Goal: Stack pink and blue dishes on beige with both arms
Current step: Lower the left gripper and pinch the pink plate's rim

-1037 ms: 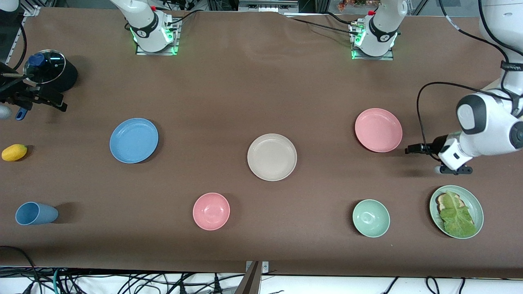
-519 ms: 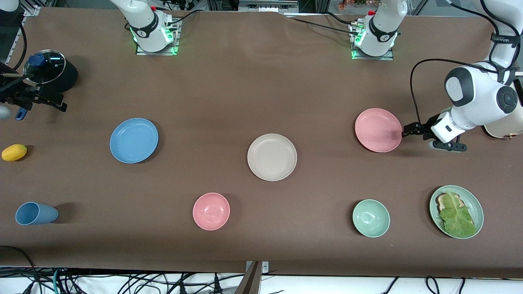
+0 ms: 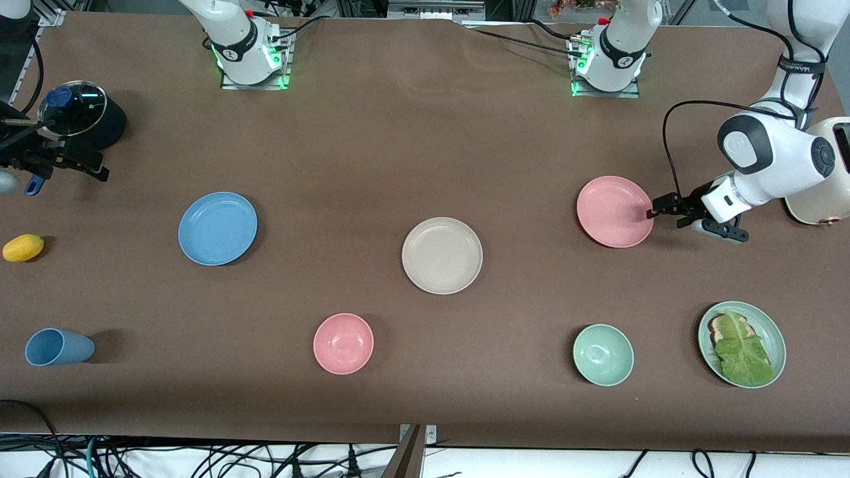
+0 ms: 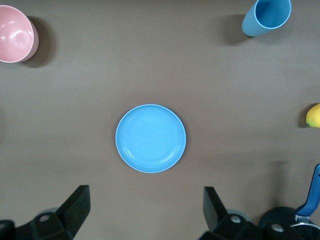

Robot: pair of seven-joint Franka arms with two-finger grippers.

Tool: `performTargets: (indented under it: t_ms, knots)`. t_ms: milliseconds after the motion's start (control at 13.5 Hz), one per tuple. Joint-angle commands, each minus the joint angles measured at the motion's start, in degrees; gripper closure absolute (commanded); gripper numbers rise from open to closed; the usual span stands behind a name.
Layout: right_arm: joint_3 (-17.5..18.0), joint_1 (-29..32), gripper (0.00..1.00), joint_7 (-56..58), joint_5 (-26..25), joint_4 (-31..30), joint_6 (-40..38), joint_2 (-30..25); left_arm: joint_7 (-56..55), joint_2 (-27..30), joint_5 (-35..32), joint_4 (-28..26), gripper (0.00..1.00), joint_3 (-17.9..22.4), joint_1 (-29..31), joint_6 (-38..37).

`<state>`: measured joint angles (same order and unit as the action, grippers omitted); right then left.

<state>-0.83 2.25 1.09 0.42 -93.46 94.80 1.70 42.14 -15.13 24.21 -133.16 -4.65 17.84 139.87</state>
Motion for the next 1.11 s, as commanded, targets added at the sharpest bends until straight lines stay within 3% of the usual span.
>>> performTargets:
  t_ms: [0, 815, 889, 1037]
  knots:
    - [0.48, 0.47, 0.0, 0.58, -0.51, 0.82, -1.11, -0.2, 3.48, -0.95, 2.16, 0.0, 0.0, -0.27, 0.09, 0.93]
    - [0.48, 0.47, 0.0, 0.58, -0.51, 0.82, -1.11, -0.2, 6.38, -5.17, 9.36, 0.09, 0.03, -0.27, -0.17, 2.34]
    - [0.48, 0.47, 0.0, 0.58, -0.51, 0.82, -1.11, -0.2, 6.38, -5.17, 9.37, 0.0, 0.13, -0.36, -0.26, 2.34]
    - [0.48, 0.47, 0.0, 0.58, -0.51, 0.82, -1.11, -0.2, 6.29, -5.17, 9.37, 0.0, 0.45, -0.36, -0.26, 2.34]
